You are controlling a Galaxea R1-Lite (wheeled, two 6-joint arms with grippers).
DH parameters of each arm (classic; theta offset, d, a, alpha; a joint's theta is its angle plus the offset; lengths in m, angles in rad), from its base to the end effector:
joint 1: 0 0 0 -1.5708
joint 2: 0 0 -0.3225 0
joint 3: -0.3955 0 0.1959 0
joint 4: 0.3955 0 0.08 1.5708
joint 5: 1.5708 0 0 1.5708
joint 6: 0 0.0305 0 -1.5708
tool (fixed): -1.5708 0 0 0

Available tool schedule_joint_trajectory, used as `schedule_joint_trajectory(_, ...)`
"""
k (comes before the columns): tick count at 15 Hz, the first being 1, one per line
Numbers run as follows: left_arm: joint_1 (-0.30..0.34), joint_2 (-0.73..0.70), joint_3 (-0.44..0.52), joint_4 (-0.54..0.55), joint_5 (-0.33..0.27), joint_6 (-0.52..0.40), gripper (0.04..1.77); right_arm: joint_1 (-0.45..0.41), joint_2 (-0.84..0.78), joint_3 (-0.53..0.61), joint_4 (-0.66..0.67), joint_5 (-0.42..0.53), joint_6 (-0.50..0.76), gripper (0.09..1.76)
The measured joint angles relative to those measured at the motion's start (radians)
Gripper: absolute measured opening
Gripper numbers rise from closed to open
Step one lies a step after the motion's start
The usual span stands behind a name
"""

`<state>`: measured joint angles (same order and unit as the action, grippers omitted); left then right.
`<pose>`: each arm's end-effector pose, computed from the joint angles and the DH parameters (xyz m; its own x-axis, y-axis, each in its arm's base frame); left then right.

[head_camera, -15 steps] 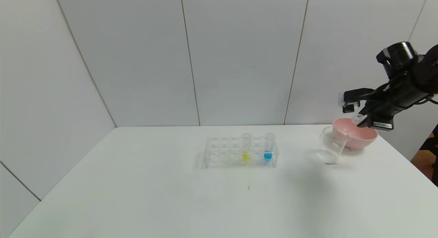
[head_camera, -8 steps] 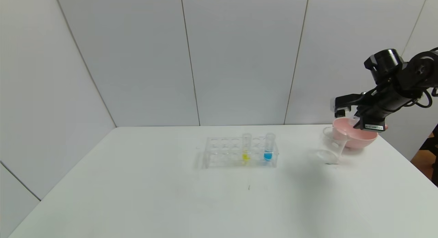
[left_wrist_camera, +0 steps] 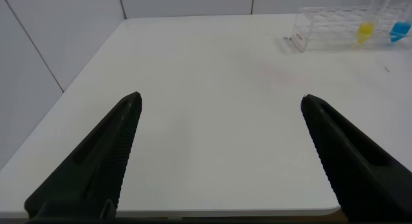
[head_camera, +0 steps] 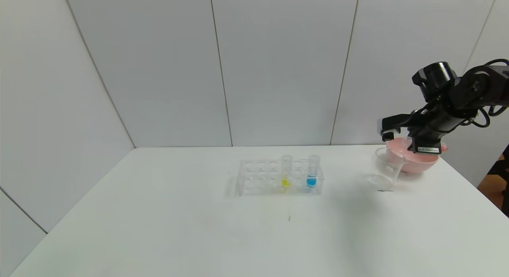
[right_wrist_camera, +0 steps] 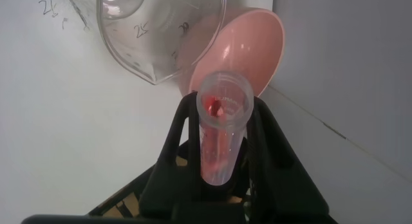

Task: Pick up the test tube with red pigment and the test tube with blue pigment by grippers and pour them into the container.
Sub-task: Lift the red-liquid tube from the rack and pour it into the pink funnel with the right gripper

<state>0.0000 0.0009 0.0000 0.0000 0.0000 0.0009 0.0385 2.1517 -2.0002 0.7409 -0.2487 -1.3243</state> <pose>-0.0312 0.0000 0.0755 1.0000 0.0000 -0.0009 0.0000 1.0000 0.0009 0.4358 0.0093 0.2316 0.6173 -0.2225 -0.7546 -0.7259 0.2087 -0.6553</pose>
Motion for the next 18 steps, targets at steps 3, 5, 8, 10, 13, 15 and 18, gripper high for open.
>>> schedule_joint_trajectory(3, 0.000, 0.000, 0.000, 0.000, 0.000, 0.000, 1.76, 0.010, 0.010, 0.000, -0.019, -0.041, -0.002, 0.49)
schedule_joint_trajectory(5, 0.000, 0.000, 0.000, 0.000, 0.000, 0.000, 1.76, 0.015, 0.019, 0.000, -0.025, -0.059, -0.007, 0.49)
schedule_joint_trajectory(8, 0.000, 0.000, 0.000, 0.000, 0.000, 0.000, 1.76, 0.023, 0.027, 0.000, -0.026, -0.085, -0.014, 0.49)
schedule_joint_trajectory(10, 0.000, 0.000, 0.000, 0.000, 0.000, 0.000, 1.76, 0.030, 0.028, 0.000, -0.026, -0.090, -0.020, 0.49)
schedule_joint_trajectory(13, 0.000, 0.000, 0.000, 0.000, 0.000, 0.000, 1.76, 0.050, 0.028, 0.000, -0.023, -0.143, -0.040, 0.49)
schedule_joint_trajectory(15, 0.000, 0.000, 0.000, 0.000, 0.000, 0.000, 1.76, 0.065, 0.028, 0.000, -0.022, -0.184, -0.049, 0.49)
schedule_joint_trajectory(18, 0.000, 0.000, 0.000, 0.000, 0.000, -0.001, 1.76, 0.078, 0.029, 0.000, -0.018, -0.198, -0.047, 0.49)
